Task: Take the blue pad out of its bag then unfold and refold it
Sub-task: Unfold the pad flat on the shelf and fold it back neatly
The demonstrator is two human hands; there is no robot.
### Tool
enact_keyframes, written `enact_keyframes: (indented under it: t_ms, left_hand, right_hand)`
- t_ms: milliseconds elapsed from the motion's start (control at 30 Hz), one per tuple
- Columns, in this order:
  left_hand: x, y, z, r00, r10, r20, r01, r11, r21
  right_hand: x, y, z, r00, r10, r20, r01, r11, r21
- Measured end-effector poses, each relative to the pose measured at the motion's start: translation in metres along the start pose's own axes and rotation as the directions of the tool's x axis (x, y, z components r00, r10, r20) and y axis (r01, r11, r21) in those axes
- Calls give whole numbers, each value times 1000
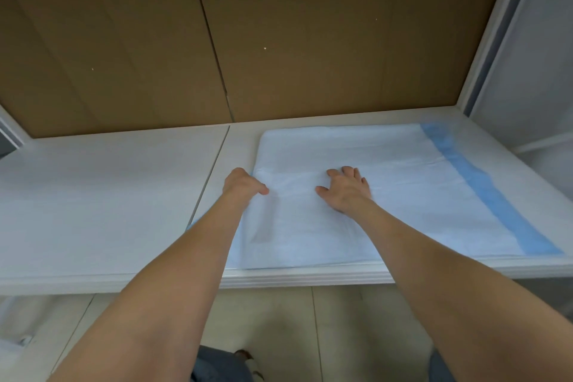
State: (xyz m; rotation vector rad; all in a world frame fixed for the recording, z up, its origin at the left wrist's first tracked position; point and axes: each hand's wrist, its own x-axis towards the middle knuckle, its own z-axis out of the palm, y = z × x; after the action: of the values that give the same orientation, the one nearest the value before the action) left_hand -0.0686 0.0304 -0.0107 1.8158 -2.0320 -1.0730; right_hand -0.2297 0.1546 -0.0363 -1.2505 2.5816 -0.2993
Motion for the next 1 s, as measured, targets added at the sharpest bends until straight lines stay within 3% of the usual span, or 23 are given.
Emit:
enact_keyframes:
  t_ms: [333, 633, 700, 833, 1000]
  left_hand:
    - [-8, 13, -8, 993, 54, 104, -14, 938, -346]
    - [-9, -7, 1, 984, 108, 145, -47, 928, -369]
    - [-10, -8, 3, 985, 127, 118, -83, 944, -320]
    - [-9, -7, -9, 984, 171, 52, -169, 984, -47]
    - [-28, -11, -25, 989, 148, 3, -146, 979, 144]
  right_hand:
    - [-2, -5, -13, 999, -14, -50, 18, 998, 62]
    - [-1, -4, 2, 1000, 6, -1, -6, 1000, 24]
    - [-1, -4, 4, 1000, 2, 6, -2, 1000, 7]
    - [-2, -3, 0, 1000, -12, 25, 12, 1000, -6]
    - [-17, 0, -4, 1000, 9, 15, -9, 1000, 4]
